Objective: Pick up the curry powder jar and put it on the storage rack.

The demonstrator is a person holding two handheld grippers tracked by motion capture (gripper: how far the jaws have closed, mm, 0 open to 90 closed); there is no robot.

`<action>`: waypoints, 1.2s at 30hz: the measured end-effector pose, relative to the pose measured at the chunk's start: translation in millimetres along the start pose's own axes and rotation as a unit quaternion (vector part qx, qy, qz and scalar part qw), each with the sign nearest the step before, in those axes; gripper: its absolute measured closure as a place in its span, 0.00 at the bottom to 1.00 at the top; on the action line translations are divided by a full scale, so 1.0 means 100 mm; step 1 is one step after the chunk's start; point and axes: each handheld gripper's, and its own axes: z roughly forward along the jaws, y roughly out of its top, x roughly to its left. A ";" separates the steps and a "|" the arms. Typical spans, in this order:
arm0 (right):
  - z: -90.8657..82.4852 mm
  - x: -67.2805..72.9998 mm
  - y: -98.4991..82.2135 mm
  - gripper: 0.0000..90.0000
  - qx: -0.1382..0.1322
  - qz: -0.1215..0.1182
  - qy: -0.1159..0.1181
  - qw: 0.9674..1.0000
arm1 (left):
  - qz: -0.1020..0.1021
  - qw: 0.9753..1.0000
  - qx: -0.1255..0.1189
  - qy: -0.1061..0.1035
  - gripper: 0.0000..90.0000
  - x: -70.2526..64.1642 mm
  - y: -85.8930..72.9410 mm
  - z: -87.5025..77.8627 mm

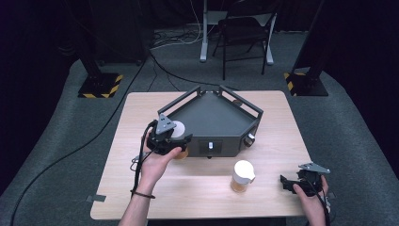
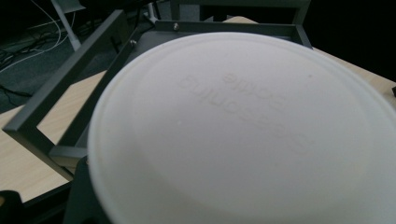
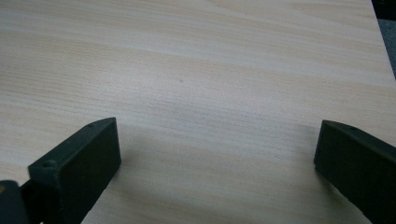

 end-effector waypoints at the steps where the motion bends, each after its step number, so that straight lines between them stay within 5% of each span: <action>1: 0.00 0.00 0.00 0.00 0.000 -0.001 0.000 1.000 | -0.001 1.000 -0.001 -0.001 0.40 0.01 0.03 0.01; 15: 0.01 -0.01 0.01 0.00 0.000 -0.003 0.003 1.000 | -0.003 1.000 -0.005 -0.001 0.40 0.07 0.39 0.22; 24: 0.01 -0.01 0.01 0.00 0.000 -0.004 0.004 1.000 | 0.008 1.000 -0.002 0.006 0.40 0.02 0.56 0.53; 36: 0.01 -0.01 0.01 0.00 0.000 -0.005 0.006 1.000 | -0.016 1.000 0.008 0.026 0.40 0.06 0.75 0.94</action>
